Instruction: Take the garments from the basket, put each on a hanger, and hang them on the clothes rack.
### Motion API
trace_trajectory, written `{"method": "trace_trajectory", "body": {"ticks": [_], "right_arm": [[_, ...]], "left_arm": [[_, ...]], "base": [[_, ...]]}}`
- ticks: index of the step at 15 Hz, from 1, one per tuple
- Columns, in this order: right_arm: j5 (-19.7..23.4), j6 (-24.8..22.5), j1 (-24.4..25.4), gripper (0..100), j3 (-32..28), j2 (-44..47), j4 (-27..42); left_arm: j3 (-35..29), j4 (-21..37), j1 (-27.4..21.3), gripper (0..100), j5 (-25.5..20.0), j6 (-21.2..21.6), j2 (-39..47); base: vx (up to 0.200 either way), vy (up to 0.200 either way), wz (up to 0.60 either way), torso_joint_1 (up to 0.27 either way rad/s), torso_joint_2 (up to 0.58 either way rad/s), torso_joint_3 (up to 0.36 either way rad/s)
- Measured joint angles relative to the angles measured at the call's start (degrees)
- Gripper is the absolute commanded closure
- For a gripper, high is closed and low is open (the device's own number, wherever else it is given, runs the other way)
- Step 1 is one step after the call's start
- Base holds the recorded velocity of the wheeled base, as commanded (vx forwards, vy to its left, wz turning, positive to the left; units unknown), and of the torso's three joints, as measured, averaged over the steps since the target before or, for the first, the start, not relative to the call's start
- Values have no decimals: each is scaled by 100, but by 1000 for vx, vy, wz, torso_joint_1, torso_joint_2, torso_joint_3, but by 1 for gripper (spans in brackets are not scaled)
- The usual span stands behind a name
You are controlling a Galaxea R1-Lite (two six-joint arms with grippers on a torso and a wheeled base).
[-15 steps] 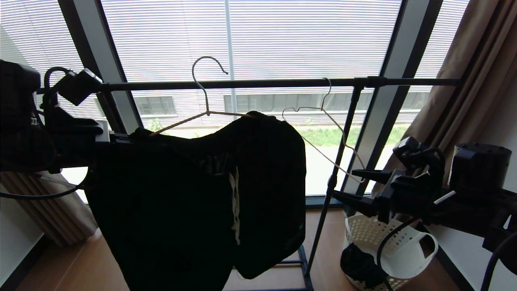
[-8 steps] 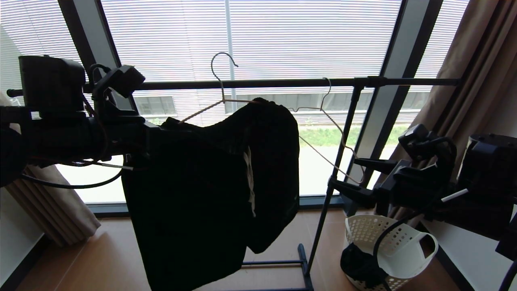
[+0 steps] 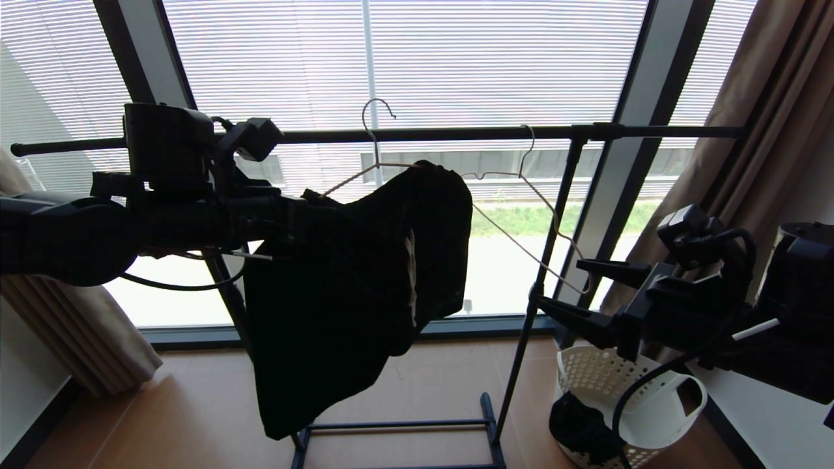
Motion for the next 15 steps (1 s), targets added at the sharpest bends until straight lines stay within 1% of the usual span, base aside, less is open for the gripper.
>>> {"method": "trace_trajectory", "body": {"ticks": [2,4,6,10,13,15], "right_arm": [[-5,-2,2,0,0,-11,0],[-2,-2,6,0,0,-24,0],[-2,-2,4,0,0,-33,0],[-2,-2,6,0,15,-29,1],[-2,-9,6,0,30,-33,1],[-2,-9,6,0,34,-35,1]], "left_arm": [[-84,2,-9,100,130,-101,68],[-305,0,-46,100,391,-284,195],[-550,-2,-85,100,510,-401,389],[-845,-57,-107,100,545,-422,744],[-842,-427,-107,100,594,-422,931],[-818,-443,-111,100,635,-423,1017]], "base": [[0,0,0,0,0,0],[0,0,0,0,0,0],[0,0,0,0,0,0],[0,0,0,0,0,0],[0,0,0,0,0,0],[0,0,0,0,0,0]]}}
